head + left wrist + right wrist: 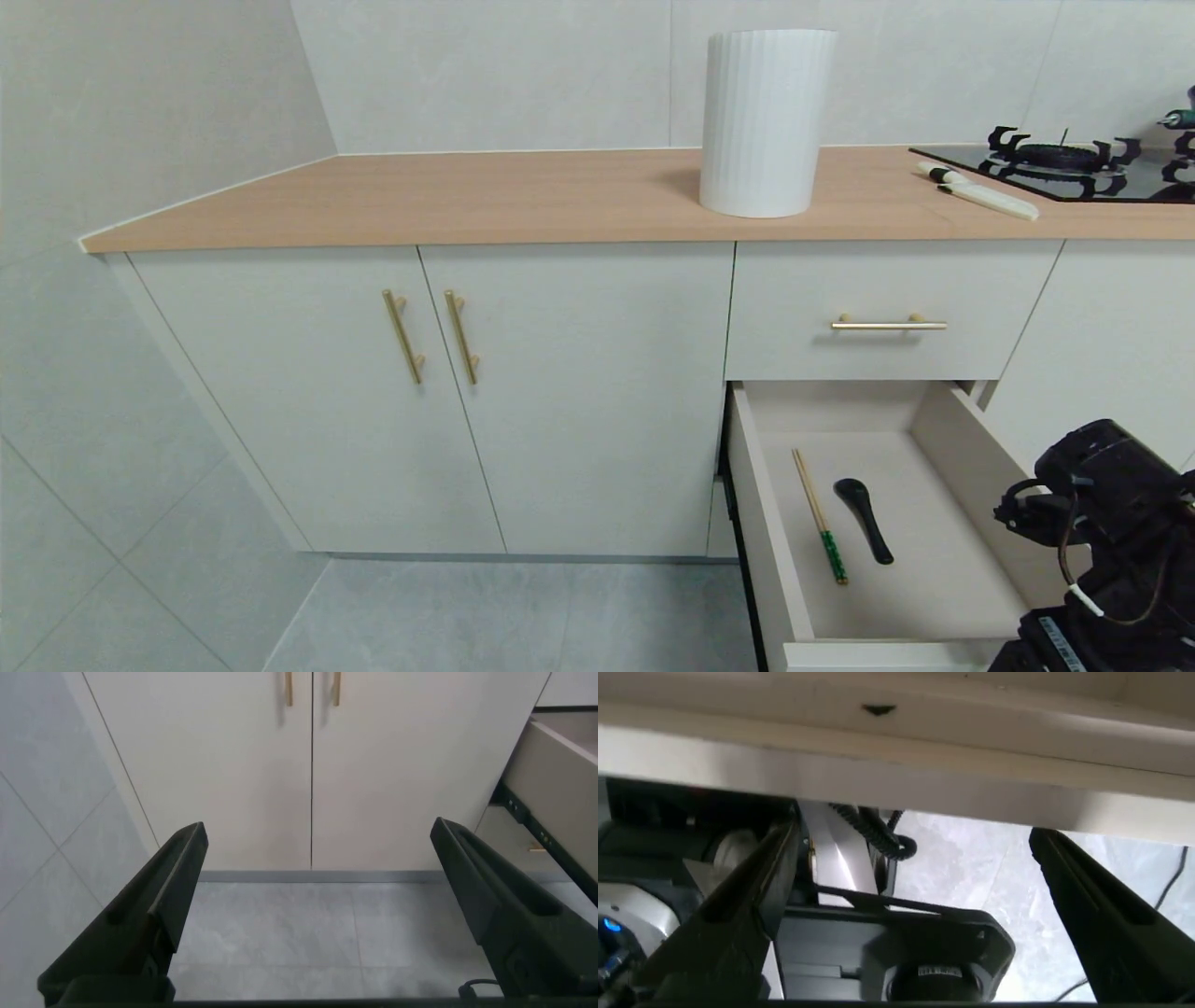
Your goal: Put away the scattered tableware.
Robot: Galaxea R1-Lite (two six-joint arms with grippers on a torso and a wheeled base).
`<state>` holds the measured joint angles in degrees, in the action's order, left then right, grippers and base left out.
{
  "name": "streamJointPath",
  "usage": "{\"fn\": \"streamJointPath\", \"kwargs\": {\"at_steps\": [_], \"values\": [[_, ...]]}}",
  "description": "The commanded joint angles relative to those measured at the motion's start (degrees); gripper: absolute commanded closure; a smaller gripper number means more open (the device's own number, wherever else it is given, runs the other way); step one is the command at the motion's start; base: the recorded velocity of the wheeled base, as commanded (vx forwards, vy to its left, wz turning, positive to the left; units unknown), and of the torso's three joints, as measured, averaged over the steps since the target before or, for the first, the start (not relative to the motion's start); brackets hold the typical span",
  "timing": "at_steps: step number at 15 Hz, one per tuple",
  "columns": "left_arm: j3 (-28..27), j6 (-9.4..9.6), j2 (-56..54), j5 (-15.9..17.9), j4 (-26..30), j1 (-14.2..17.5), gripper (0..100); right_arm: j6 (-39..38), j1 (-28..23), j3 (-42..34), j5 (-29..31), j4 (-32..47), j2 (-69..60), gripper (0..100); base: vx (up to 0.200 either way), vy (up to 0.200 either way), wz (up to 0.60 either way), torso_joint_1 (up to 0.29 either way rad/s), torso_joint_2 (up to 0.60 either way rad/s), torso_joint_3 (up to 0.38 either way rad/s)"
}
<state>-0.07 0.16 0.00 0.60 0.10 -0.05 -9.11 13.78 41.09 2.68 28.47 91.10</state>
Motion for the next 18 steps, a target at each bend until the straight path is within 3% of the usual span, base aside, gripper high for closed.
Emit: {"fn": "streamJointPath", "kwargs": {"at_steps": [1,18], "values": [[0.0,0.02,0.0,0.0,0.0,0.0,0,-1.1,0.0,0.1,1.1,-1.2,0.2,0,0.000,0.000,0.00,0.000,0.00,0.000],[0.0,0.02,0.0,0.0,0.0,0.0,0,-5.8,-0.3,-0.3,1.5,-15.5,3.9,0,0.000,0.000,0.00,0.000,0.00,0.000]]}}
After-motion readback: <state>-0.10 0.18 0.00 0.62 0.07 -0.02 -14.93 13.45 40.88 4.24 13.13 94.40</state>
